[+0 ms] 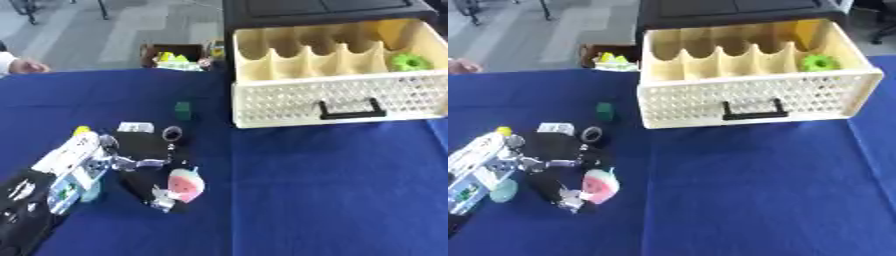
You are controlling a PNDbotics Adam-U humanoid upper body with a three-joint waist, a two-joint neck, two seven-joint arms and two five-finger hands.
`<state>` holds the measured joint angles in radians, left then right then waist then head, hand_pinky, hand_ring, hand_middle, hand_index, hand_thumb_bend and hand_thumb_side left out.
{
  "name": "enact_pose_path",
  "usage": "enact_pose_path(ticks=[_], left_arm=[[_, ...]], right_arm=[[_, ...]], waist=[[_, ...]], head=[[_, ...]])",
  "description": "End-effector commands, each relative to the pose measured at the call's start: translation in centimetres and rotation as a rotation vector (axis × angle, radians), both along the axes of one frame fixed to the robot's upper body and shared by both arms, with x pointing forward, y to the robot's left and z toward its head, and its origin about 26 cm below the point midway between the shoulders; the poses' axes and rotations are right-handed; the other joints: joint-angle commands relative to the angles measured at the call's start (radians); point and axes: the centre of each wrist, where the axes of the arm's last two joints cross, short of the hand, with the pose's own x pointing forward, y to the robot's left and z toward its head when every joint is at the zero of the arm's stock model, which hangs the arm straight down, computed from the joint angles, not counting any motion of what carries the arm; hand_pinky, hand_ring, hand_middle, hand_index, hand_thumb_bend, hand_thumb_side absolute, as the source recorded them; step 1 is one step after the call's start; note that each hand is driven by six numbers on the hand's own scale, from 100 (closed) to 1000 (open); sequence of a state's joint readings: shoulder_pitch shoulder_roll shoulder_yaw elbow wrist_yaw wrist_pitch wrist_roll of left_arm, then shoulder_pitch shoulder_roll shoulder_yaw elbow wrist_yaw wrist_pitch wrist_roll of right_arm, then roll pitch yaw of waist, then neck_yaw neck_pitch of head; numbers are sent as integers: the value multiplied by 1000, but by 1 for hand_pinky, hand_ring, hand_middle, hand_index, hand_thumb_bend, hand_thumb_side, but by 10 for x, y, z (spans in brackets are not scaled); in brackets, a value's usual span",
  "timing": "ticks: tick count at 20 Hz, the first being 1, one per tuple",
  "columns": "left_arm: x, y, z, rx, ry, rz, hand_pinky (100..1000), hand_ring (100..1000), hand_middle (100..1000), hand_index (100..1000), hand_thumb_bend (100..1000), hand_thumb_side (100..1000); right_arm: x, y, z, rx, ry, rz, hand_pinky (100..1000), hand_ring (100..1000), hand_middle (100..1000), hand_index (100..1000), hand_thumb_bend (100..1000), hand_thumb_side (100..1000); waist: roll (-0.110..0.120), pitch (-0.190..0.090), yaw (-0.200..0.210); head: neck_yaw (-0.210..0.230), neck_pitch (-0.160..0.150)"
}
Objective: Pick up objects from table and place into drawer.
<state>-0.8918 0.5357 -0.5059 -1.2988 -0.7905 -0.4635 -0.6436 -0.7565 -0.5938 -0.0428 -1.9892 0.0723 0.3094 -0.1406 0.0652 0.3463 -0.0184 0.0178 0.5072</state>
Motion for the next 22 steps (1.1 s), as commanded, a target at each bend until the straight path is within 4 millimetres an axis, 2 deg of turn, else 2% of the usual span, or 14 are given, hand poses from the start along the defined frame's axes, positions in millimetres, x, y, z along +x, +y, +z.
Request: enact_pose_path(ticks=[1,3,6,13,15,16,19,20,21,22], left_arm=[[2,5,-3,158,30,-70,352,522,678,989,476,1000],[2,4,-3,149,16,-71,288,485,636,973,445,1000],[3,4,-6,130,1,-70,246,466,613,954,428,1000],[2,3,-9,100,-33,-81,146,410,551,820,421,1000],[1,2,-9,118,-47,-88,155,439,597,846,505,1000],[0,2,-10,142,-51,-90,176,458,612,865,518,1000],[1,6,-10,188,-60,-86,204,487,660,942,511,1000],[2,7,-8,190,-65,-87,209,495,706,973,498,1000],[2,8,-7,189,-70,-88,210,496,714,976,497,1000],[2,8,-4,181,-80,-93,227,516,775,992,484,1000]], right_arm=[[-5,-2,8,7,-33,3,652,461,397,759,100,1000],[-5,-2,8,8,-32,6,653,461,397,759,100,1000],[-5,-2,8,11,-32,9,654,461,397,759,100,1000],[-5,-2,7,14,-26,12,656,460,396,757,100,1000],[-5,-2,7,15,-26,15,657,455,391,755,100,1000],[-5,-2,7,15,-25,17,657,454,390,754,100,1000],[-4,-2,7,17,-23,16,657,453,389,751,100,1000],[-4,-2,6,17,-21,16,658,453,388,750,100,1000],[-4,-2,6,17,-19,16,658,453,388,749,100,1000],[-4,-2,6,17,-16,15,658,452,388,749,100,1000]], waist=[[-6,-17,-1],[-7,-16,-2],[-8,-15,-5],[-8,-13,-6],[-7,-13,-5],[-6,-13,-6],[-6,-13,-6],[-6,-13,-6],[-5,-13,-6],[-5,-13,-6]], head=[[4,-6],[5,-8],[4,-10],[5,-7],[7,-7],[7,-7],[8,-6],[8,-5],[9,-5],[10,-5]])
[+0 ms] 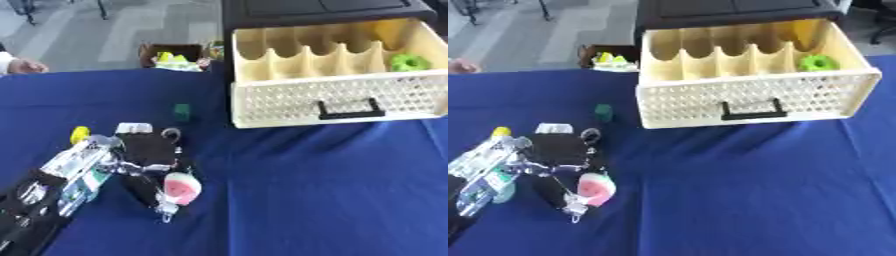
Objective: Pick up objects from table and place into drawer.
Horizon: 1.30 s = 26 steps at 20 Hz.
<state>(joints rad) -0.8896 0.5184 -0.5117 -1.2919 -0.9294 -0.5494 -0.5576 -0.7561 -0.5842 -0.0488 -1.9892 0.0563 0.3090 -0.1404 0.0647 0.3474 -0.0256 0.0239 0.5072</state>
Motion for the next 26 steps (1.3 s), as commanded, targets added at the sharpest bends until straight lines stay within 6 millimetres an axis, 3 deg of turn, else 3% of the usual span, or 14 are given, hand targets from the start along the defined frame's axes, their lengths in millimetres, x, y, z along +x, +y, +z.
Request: enact_pose_path(ticks=[1,6,13,26], left_arm=[[0,14,4,113,8,-16,234,523,783,994,482,1000],[-6,20,19,91,-40,-43,264,550,800,989,494,1000],[-11,32,26,110,-52,-27,262,539,774,975,489,1000],[-6,26,16,74,-29,-2,231,517,723,966,428,1000]], right_arm=[[-4,-2,6,0,-20,-2,658,452,388,748,100,1000],[-4,-2,5,0,-15,-3,658,453,390,745,100,1000],[-4,-3,4,1,-10,-3,659,453,392,743,100,1000],[-3,-4,2,15,-3,-3,664,458,393,738,100,1000]], waist=[[-4,-15,2],[-3,-18,6],[-1,-21,9],[-7,-15,-1]], head=[[4,-4],[4,-1],[1,1],[6,-14]])
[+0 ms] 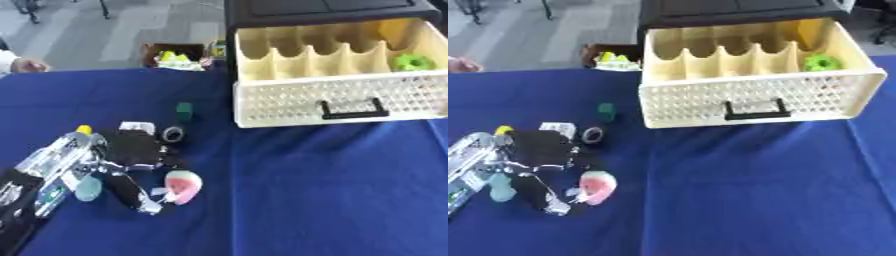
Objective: Pick up objects from table and place into drawer.
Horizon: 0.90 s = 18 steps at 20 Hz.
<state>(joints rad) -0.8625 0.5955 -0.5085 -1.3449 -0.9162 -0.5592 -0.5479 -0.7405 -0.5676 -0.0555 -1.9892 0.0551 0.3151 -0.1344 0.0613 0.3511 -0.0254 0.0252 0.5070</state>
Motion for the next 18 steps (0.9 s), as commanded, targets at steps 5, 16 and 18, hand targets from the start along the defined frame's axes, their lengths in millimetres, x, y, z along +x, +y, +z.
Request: enact_pose_path(ticks=[5,16,18], left_arm=[[4,1,6,37,-5,-10,233,520,741,977,434,1000],[8,-4,-1,60,-23,-14,203,489,625,915,466,1000],[8,-4,-4,66,-24,-16,185,475,608,902,472,1000]], right_arm=[[-4,-3,6,4,-21,-5,665,455,390,736,100,1000],[-4,-4,5,11,-19,-4,665,453,388,735,100,1000],[-4,-4,5,13,-19,-3,665,453,387,734,100,1000]], waist=[[-3,-16,-1],[-1,-16,-3],[-1,-16,-4]], head=[[6,-13],[9,-14],[9,-15]])
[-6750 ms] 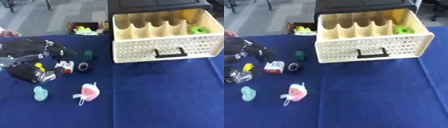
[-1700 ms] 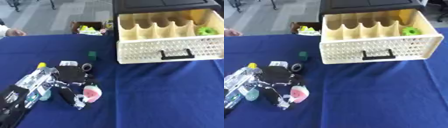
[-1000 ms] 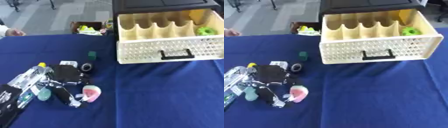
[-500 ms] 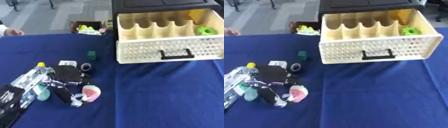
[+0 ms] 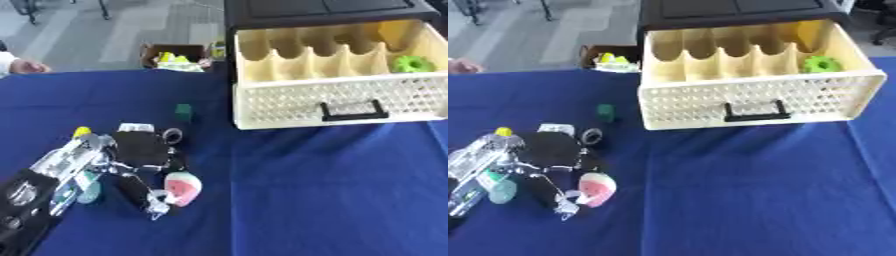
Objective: Pick up objects from table and place into drawer.
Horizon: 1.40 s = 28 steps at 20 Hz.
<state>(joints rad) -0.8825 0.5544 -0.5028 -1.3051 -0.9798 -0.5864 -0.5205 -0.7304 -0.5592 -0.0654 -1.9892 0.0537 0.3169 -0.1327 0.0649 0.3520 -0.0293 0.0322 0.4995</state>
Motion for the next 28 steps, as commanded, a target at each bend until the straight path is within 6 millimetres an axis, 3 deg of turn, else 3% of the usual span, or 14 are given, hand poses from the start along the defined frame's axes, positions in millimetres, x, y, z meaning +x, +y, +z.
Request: enact_pose_path(ticks=[1,6,8,15,22,28], left_arm=[[2,5,-2,55,3,5,160,456,580,885,466,1000],[3,5,-7,41,9,5,100,409,509,836,383,919],[3,5,-7,25,12,4,100,384,485,810,324,844],[3,7,-6,-23,36,5,100,383,561,795,133,600],[1,7,0,-77,48,9,100,392,543,741,100,513],[0,7,1,-88,49,15,100,423,540,717,115,386]], right_arm=[[-5,-2,7,1,-29,-1,663,452,387,734,100,1000],[-5,-2,7,4,-30,-1,662,452,386,733,100,1000],[-5,-2,8,6,-31,0,662,452,387,731,100,1000],[-5,-2,7,11,-32,-1,663,454,389,728,100,1000],[-4,-1,7,12,-28,-2,664,455,390,724,100,1000],[-4,-1,6,16,-28,-1,665,456,390,724,100,1000]], waist=[[-5,-17,-1],[-5,-16,0],[-5,-16,1],[-5,-16,1],[-4,-17,2],[-5,-18,2]], head=[[3,-7],[2,-8],[3,-8],[4,-7],[5,-9],[5,-9]])
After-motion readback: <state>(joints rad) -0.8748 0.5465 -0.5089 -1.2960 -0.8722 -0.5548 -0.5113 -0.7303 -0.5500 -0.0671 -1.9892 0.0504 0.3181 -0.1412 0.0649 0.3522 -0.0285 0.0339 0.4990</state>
